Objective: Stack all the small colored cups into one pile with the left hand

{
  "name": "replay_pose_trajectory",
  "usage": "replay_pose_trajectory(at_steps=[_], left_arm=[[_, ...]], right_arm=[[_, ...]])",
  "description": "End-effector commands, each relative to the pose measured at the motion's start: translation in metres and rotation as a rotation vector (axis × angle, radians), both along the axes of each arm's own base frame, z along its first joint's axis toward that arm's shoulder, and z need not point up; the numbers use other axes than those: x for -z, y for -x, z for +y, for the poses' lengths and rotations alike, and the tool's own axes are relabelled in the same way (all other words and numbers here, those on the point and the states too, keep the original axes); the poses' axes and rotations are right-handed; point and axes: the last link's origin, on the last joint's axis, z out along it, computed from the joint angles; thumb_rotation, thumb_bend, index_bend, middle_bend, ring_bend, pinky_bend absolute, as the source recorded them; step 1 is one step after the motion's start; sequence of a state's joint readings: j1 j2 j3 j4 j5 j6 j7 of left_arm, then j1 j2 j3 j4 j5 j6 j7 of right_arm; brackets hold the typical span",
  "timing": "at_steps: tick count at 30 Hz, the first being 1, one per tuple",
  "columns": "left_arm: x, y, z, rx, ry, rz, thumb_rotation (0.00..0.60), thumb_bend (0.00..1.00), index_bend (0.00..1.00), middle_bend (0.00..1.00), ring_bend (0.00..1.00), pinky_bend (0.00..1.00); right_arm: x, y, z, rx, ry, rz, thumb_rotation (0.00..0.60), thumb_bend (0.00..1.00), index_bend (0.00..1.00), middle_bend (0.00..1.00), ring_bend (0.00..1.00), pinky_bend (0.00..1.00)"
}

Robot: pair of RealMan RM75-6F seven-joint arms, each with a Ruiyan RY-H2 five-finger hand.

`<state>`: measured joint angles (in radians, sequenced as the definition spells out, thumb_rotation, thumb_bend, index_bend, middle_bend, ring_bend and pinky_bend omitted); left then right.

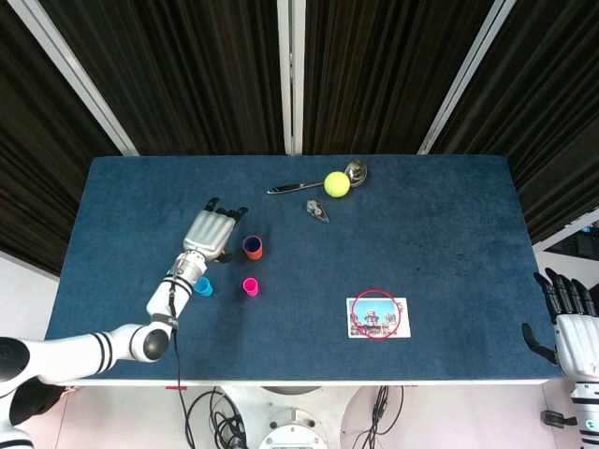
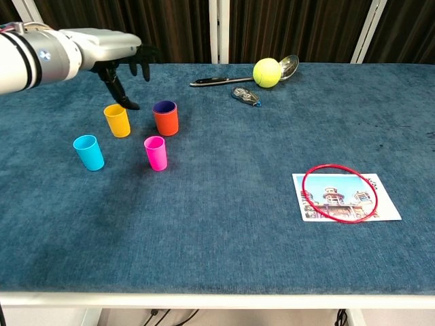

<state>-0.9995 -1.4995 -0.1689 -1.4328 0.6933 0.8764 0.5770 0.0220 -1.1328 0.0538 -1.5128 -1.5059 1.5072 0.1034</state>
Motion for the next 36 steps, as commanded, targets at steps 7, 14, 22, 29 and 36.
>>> replay_pose_trajectory(at_steps=[7,14,22,29,36], left_arm=[[-0.004,0.023,-0.008,-0.061,-0.003,0.077,0.600,0.19,0.19,0.27,0.27,0.07],[-0.004,0.037,-0.003,-0.117,-0.012,0.061,0.600,0.19,0.24,0.32,0.37,0.11],[0.003,0.044,-0.003,-0.116,0.007,0.047,0.600,0.19,0.31,0.37,0.45,0.14],[0.011,0.044,-0.002,-0.113,0.014,0.023,0.600,0.22,0.37,0.40,0.48,0.15],[0.014,0.044,-0.003,-0.120,0.023,0.003,0.600,0.25,0.41,0.44,0.52,0.16]], right_arm=[[-0.005,-0.003,0.002,-0.006,0.004,0.016,0.600,0.33,0.00,0.00,0.00,0.00],[-0.004,-0.004,0.002,-0.003,-0.007,0.026,0.600,0.33,0.00,0.00,0.00,0.00],[-0.003,-0.001,0.002,0.014,-0.010,0.031,0.600,0.33,0.00,0.00,0.00,0.00],[-0.004,0.001,0.001,0.018,-0.009,0.026,0.600,0.33,0.00,0.00,0.00,0.00],[-0.002,0.005,0.002,0.028,-0.018,0.023,0.600,0.33,0.00,0.00,0.00,0.00]])
